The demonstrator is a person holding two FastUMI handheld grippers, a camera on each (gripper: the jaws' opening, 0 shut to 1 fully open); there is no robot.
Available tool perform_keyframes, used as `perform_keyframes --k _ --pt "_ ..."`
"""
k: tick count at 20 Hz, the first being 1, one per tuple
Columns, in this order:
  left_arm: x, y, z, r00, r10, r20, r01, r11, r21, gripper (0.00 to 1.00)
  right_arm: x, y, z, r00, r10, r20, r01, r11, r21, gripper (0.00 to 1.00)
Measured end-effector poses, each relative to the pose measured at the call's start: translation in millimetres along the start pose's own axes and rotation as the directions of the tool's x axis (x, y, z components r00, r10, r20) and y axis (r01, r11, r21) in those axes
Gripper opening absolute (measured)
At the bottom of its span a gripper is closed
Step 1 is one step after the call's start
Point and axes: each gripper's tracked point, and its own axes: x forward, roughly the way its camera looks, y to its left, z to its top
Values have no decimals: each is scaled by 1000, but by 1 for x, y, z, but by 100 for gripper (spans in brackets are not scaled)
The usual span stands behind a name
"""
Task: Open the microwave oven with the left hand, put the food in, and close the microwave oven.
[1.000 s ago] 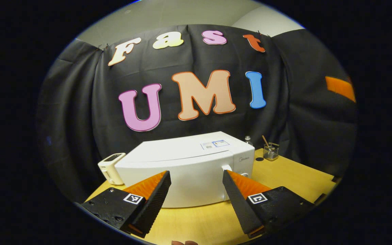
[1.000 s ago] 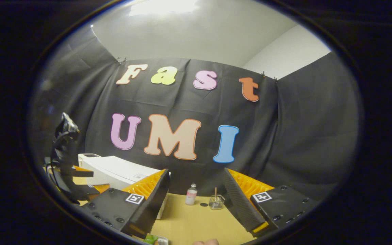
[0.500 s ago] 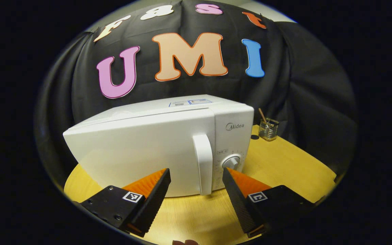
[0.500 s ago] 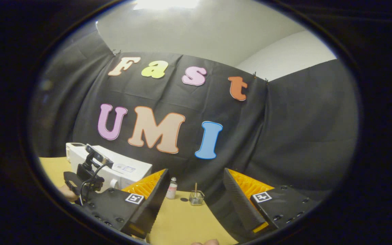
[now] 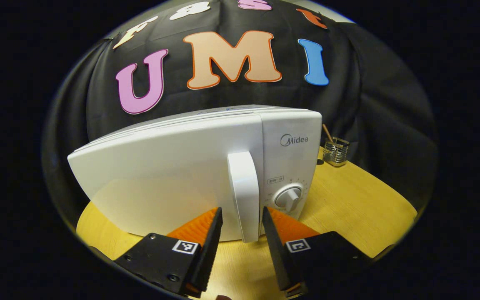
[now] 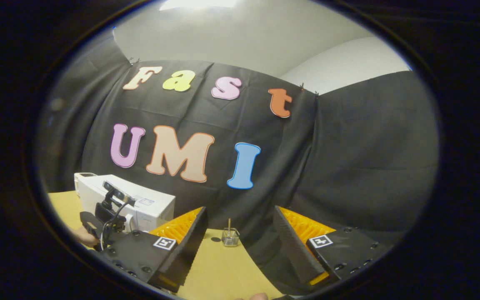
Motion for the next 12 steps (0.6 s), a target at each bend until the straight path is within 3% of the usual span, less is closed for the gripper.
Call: perform_keyframes --k 2,3,6,12 --pt "0 -8 -5 999 -22 -28 23 999 37 48 2 3 -1 1000 7 -2 -7 1000 4 94" --pt "2 -6 -2 1000 -14 -14 14 999 34 30 3 4 0 1000 12 -2 -12 1000 5 94" --pt "2 -7 0 999 -38 3 38 997 -74 25 5 8 0 1000 24 -1 -24 1000 1 94" --pt "-3 -7 0 997 -67 -24 64 992 -112 10 4 14 -5 999 44 -10 -44 999 5 95"
